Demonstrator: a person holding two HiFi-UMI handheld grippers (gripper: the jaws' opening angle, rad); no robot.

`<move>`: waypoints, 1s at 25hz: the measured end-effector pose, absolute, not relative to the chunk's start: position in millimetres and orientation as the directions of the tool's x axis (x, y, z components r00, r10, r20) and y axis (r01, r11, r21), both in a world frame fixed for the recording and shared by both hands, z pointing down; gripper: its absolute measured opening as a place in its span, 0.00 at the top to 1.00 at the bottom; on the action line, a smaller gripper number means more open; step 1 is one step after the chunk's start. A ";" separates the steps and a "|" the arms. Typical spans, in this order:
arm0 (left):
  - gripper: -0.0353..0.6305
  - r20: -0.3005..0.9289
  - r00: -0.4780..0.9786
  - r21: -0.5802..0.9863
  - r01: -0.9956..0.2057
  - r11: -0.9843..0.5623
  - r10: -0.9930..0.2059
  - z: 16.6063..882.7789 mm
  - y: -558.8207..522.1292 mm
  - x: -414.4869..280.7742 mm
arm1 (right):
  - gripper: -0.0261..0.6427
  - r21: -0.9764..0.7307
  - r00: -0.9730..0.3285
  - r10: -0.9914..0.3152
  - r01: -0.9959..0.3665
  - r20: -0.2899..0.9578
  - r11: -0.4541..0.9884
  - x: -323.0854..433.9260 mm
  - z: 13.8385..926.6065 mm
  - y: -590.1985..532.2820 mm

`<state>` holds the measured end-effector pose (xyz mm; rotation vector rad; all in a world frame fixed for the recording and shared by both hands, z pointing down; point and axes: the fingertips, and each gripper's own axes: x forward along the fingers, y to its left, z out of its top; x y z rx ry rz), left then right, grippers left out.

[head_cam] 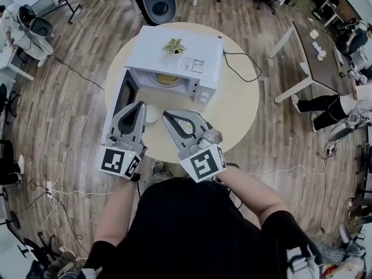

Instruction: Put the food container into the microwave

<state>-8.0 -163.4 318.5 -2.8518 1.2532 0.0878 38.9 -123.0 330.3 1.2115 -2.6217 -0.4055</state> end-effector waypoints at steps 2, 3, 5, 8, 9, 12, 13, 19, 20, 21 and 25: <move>0.92 -0.080 0.674 -0.014 -0.737 -0.675 -0.734 305.3 -156.7 -3.1 | 0.94 0.338 -0.625 -0.780 -0.725 0.044 0.600 52.4 317.2 -119.3; 0.92 -0.089 0.673 -0.021 -0.738 -0.674 -0.734 298.6 -153.1 -0.9 | 0.94 0.338 -0.619 -0.785 -0.733 0.026 0.590 59.3 312.7 -117.7; 0.92 -0.107 0.671 -0.036 -0.740 -0.672 -0.733 287.0 -146.3 4.3 | 0.94 0.322 -0.604 -0.797 -0.758 -0.019 0.567 74.2 305.7 -115.2; 0.92 -0.126 0.669 -0.051 -0.742 -0.668 -0.733 276.6 -137.7 12.0 | 0.94 0.234 -0.566 -0.820 -0.812 -0.089 0.535 98.3 299.2 -116.4; 0.92 -0.128 0.668 -0.054 -0.743 -0.667 -0.733 274.9 -135.3 14.1 | 0.94 0.195 -0.551 -0.828 -0.828 -0.107 0.526 105.7 298.0 -117.9; 0.92 -0.125 0.666 -0.059 -0.745 -0.665 -0.735 272.2 -128.2 20.3 | 0.94 0.092 -0.512 -0.851 -0.859 -0.115 0.504 126.2 301.2 -121.7; 0.92 -0.124 0.665 -0.060 -0.746 -0.663 -0.737 271.4 -126.2 22.2 | 0.94 0.069 -0.503 -0.858 -0.864 -0.100 0.498 133.3 305.6 -122.9; 0.92 -0.120 0.636 -0.064 -0.771 -0.633 -0.763 272.8 -114.0 23.7 | 0.94 -0.028 -0.465 -0.884 -0.884 -0.046 0.467 162.9 328.8 -127.4; 0.92 -0.118 0.629 -0.065 -0.777 -0.626 -0.769 273.7 -111.2 23.1 | 0.94 -0.037 -0.464 -0.885 -0.885 -0.031 0.465 164.9 333.6 -127.8; 0.92 -0.117 0.622 -0.066 -0.783 -0.619 -0.774 274.7 -108.4 22.5 | 0.94 -0.044 -0.466 -0.885 -0.884 -0.015 0.466 166.3 338.7 -128.1; 0.92 -0.112 0.599 -0.062 -0.801 -0.596 -0.793 279.8 -98.1 21.2 | 0.94 -0.066 -0.476 -0.880 -0.878 0.002 0.475 171.0 349.3 -123.5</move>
